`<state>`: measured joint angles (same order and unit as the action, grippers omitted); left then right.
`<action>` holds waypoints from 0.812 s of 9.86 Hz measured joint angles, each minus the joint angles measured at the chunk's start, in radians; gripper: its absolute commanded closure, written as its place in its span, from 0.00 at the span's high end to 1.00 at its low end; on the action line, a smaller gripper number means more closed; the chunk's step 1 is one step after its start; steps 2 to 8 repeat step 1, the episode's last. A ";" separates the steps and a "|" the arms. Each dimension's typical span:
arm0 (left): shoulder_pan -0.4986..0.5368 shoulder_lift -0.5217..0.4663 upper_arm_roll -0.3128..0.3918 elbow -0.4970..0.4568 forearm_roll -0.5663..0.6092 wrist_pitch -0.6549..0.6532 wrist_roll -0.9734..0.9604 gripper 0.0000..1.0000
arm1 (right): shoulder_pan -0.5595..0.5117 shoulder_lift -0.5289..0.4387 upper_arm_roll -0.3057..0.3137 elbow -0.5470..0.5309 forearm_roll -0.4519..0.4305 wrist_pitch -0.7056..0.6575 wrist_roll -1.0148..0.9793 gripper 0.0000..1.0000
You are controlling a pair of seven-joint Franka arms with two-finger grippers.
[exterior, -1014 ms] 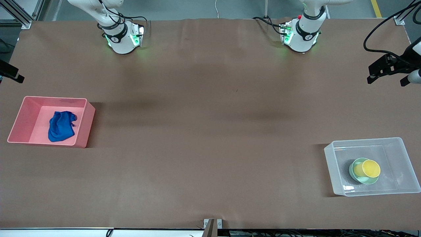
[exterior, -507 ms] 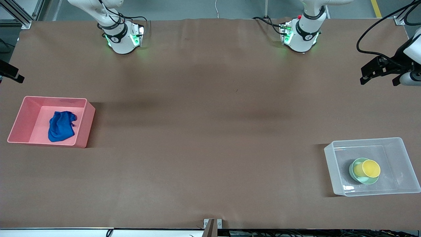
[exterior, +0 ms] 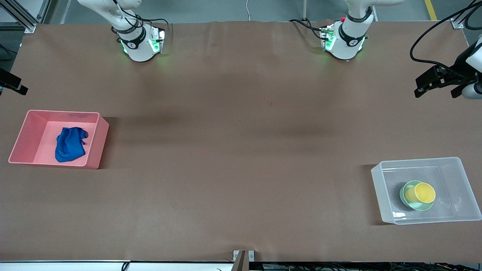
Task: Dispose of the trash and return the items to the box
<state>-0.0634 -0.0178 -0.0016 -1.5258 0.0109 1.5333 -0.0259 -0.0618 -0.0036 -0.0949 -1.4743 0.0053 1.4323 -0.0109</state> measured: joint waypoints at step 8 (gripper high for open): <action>0.000 0.002 0.000 0.000 0.000 0.001 0.000 1.00 | 0.000 0.000 0.000 0.000 0.000 0.000 0.000 1.00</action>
